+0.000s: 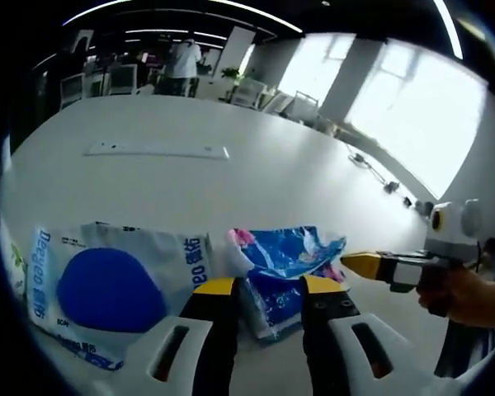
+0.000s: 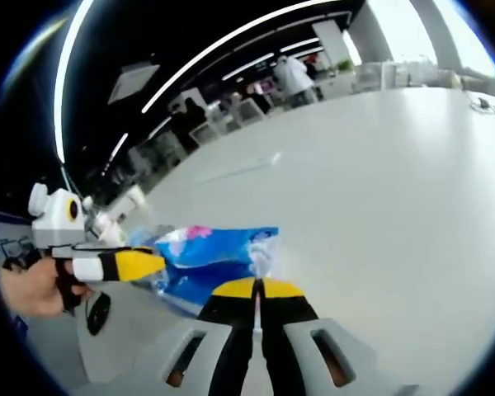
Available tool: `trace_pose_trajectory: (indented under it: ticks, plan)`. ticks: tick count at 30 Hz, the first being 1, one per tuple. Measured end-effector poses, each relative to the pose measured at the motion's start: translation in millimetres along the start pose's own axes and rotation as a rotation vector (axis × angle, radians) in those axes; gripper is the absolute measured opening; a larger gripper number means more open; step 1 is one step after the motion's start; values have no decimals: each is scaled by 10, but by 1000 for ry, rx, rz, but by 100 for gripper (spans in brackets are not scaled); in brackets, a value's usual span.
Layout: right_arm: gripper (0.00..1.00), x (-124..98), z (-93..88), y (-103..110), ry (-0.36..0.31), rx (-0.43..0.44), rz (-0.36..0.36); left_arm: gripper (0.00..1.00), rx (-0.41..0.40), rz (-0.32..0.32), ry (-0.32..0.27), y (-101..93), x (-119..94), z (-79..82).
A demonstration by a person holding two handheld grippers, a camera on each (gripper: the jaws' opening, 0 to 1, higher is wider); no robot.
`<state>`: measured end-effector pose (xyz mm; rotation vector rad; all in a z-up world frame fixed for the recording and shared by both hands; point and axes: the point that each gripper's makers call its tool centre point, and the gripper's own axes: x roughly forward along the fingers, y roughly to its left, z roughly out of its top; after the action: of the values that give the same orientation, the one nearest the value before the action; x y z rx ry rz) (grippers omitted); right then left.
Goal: Arrange the tabletop items into an orderly group along one side of the table until the central work area is clear of visible clutter.
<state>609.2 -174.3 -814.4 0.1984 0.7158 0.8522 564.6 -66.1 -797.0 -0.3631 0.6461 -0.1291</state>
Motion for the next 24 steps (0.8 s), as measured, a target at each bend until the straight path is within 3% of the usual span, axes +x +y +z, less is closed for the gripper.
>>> trace_pose_trajectory:
  ticks: [5,13,24]
  plan:
    - [0,-7,-16,8,-10,26,-3,34,9,0,-24,-36,-13,30]
    - [2,-17,-40,60,-24,8,5,35,25,-1,-15,-59,-47,-8]
    - [22,-47,53,134,-75,-12,18,44,32,-6,-55,-71,-84,107]
